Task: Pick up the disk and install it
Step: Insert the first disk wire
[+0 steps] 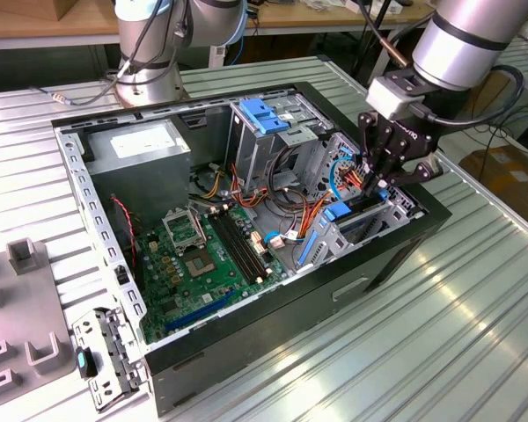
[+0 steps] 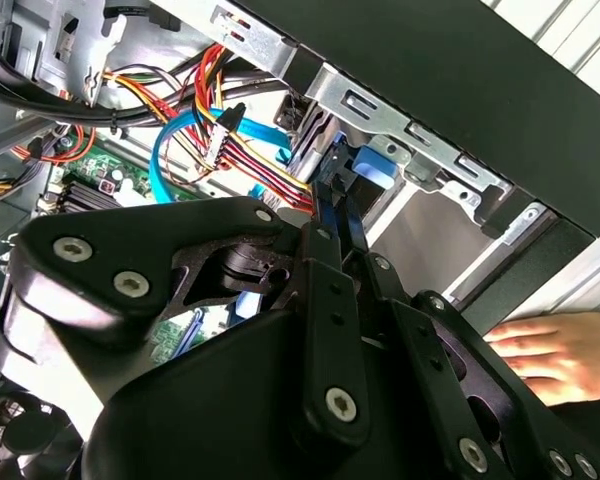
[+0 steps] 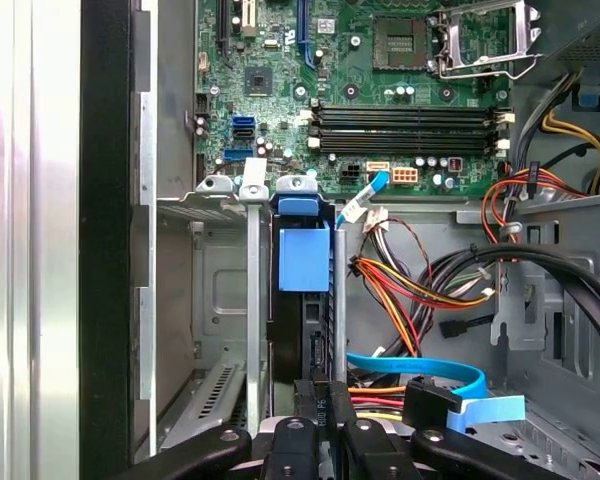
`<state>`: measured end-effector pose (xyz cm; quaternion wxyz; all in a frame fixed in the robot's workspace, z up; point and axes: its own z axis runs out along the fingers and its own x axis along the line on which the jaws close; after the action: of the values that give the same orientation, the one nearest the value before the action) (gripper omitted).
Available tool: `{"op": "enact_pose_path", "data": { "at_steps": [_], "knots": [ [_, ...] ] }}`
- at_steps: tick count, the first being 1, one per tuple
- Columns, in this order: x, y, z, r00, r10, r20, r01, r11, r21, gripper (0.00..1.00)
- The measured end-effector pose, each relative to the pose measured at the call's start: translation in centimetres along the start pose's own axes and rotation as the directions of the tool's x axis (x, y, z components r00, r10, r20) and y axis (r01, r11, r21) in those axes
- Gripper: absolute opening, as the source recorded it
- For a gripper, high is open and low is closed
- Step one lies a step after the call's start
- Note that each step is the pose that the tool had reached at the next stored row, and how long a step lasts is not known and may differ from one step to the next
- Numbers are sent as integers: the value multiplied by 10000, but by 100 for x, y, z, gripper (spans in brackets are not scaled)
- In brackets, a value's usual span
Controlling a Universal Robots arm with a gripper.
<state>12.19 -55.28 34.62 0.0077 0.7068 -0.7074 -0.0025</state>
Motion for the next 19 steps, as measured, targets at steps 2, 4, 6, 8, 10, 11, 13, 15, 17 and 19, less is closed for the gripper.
{"op": "enact_pose_path", "data": {
  "at_steps": [2,4,6,8,10,11,13,15,17,19],
  "knots": [
    [0,0,5,10000,-2,0,2,10000,0,17],
    [0,1,15,10000,-5,-1,5,10000,0,17],
    [0,1,25,10000,-7,-2,7,10000,0,17],
    [0,1,41,10000,-7,0,7,10000,0,17],
    [0,0,51,10000,-7,0,7,10000,0,17],
    [0,0,54,10000,-7,-3,7,10000,0,17],
    [0,0,54,10000,-6,-3,6,10000,0,17],
    [0,0,56,10000,-7,0,7,10000,0,17],
    [0,0,57,10000,-6,1,6,10000,0,17],
    [0,0,59,10000,-7,4,7,10000,0,24]
  ]
}}
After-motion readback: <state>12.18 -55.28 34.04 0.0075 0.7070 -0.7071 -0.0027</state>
